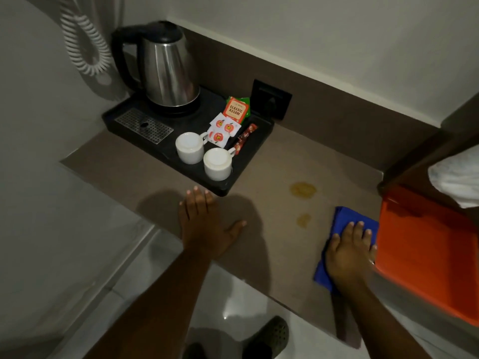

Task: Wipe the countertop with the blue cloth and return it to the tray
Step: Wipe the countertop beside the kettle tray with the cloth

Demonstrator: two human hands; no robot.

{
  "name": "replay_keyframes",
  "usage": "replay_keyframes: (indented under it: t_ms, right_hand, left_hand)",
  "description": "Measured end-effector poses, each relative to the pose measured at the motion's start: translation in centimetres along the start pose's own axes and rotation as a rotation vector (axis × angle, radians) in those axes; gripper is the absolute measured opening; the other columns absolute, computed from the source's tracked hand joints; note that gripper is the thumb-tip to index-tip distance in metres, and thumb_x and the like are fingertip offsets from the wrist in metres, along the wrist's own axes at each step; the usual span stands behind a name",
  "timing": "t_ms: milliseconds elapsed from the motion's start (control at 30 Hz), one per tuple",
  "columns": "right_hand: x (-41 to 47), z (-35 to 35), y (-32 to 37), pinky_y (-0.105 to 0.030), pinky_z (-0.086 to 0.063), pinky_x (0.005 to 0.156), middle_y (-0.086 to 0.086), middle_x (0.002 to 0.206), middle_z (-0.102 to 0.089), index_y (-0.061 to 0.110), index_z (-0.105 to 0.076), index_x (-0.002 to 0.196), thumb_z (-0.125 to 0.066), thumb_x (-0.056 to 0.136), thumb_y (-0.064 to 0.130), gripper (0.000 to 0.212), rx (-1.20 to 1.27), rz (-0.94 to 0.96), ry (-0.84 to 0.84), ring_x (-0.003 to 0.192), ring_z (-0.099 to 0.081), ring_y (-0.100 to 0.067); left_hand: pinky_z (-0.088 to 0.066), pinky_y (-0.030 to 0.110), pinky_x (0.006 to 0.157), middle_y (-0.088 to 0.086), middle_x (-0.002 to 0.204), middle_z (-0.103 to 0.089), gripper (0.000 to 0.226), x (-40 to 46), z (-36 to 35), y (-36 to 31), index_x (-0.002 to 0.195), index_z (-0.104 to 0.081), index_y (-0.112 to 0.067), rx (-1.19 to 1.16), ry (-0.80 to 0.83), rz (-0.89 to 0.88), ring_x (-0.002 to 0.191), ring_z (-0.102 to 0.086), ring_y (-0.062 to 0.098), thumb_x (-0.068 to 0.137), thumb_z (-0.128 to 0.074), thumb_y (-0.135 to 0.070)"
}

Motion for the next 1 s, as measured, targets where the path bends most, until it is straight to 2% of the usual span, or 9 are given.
replay_keyframes:
  t_ms: [100,200,267,333,467,633,767,867,1000]
  right_hand:
    - [0.4,-0.9,5.4,-0.05,-0.007,0.119,-0.02,0.159,-0.013,0.001,-0.015,0.148,-0.026,0.099,0.033,0.06,0.062,-0.133,-0.013,0.147,-0.007,-0.035]
    - [-2.9,-2.6,7.7,-0.043,0.0,0.119,-0.012,0.16,-0.01,0.008,-0.015,0.149,-0.024,0.1,0.037,0.058,0.058,0.203,0.039,0.148,-0.005,-0.028]
    - [-5.0,-2.4,5.4,-0.04,-0.002,0.119,-0.006,0.159,-0.011,0.013,-0.02,0.149,-0.026,0.099,0.04,0.057,0.008,0.465,0.108,0.148,-0.008,-0.024]
    - [-4.8,-1.4,1.0,-0.035,0.001,0.119,0.003,0.158,-0.008,0.02,-0.017,0.149,-0.018,0.096,0.047,0.059,-0.011,0.564,0.13,0.148,-0.006,-0.017]
    - [-1.1,0.4,-3.9,-0.039,0.0,0.119,0.0,0.159,-0.007,0.02,-0.01,0.149,-0.016,0.096,0.048,0.06,0.075,0.331,0.106,0.147,0.001,-0.015]
    - [2.4,-1.0,3.7,-0.051,-0.009,0.12,-0.014,0.16,-0.009,0.008,-0.015,0.149,-0.023,0.099,0.035,0.057,0.046,-0.041,0.002,0.147,-0.005,-0.031]
    - [-0.6,-2.8,8.1,-0.046,-0.008,0.119,-0.008,0.16,-0.015,0.013,-0.021,0.148,-0.026,0.098,0.04,0.057,0.045,0.342,0.067,0.147,-0.011,-0.028]
    - [-1.3,-1.3,3.4,-0.04,-0.011,0.117,0.002,0.156,-0.018,0.02,-0.023,0.147,-0.022,0.095,0.048,0.059,-0.008,0.65,0.151,0.146,-0.019,-0.022]
    - [3.3,0.9,-4.4,-0.038,-0.003,0.118,-0.001,0.158,-0.012,0.021,-0.015,0.148,-0.013,0.093,0.052,0.063,0.019,0.439,0.111,0.147,-0.008,-0.018]
  left_hand:
    - [-0.016,0.062,0.117,0.028,0.158,-0.021,0.125,0.3,-0.5,0.1,0.149,-0.022,0.0,0.022,-0.005,0.007,0.146,-0.017,0.044,0.067,-0.025,-0.095]
    - [-0.013,0.06,0.118,0.026,0.16,-0.016,0.131,0.4,-0.6,0.0,0.151,-0.015,-0.001,0.041,0.028,0.024,0.148,-0.013,0.042,0.063,-0.021,-0.098]
    - [-0.012,0.057,0.119,0.025,0.161,-0.014,0.137,0.8,-0.4,0.2,0.152,-0.01,-0.001,0.004,0.027,0.086,0.149,-0.011,0.04,0.059,-0.019,-0.101]
    - [-0.014,0.057,0.12,0.027,0.161,-0.013,0.138,1.2,-0.2,0.4,0.152,-0.009,0.001,-0.031,0.006,0.148,0.149,-0.012,0.041,0.059,-0.02,-0.101]
    - [-0.012,0.059,0.12,0.028,0.16,-0.011,0.138,1.2,-0.3,0.6,0.151,-0.007,0.002,-0.034,0.016,0.147,0.148,-0.011,0.044,0.058,-0.017,-0.1]
    - [-0.008,0.065,0.116,0.026,0.161,-0.01,0.146,2.2,-0.6,1.6,0.151,-0.012,-0.005,-0.026,0.027,0.202,0.147,-0.008,0.046,0.047,-0.019,-0.107]
    - [-0.01,0.069,0.114,0.026,0.161,-0.013,0.143,2.1,-0.2,1.4,0.15,-0.016,-0.006,0.041,0.04,0.212,0.147,-0.01,0.047,0.049,-0.019,-0.106]
    - [-0.008,0.07,0.114,0.023,0.162,-0.01,0.141,2.3,0.6,1.8,0.15,-0.013,-0.009,0.051,0.075,0.168,0.148,-0.007,0.044,0.049,-0.02,-0.106]
    - [-0.012,0.068,0.115,0.022,0.162,-0.014,0.141,3.2,1.5,2.8,0.151,-0.016,-0.006,0.05,0.039,0.178,0.149,-0.012,0.04,0.051,-0.026,-0.105]
Point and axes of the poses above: each hand's wrist, its own x-axis towards the middle knuckle, its own z-axis out of the back of the hand, y = z × x, the point moved 1 cm from there along x, towards the middle knuckle
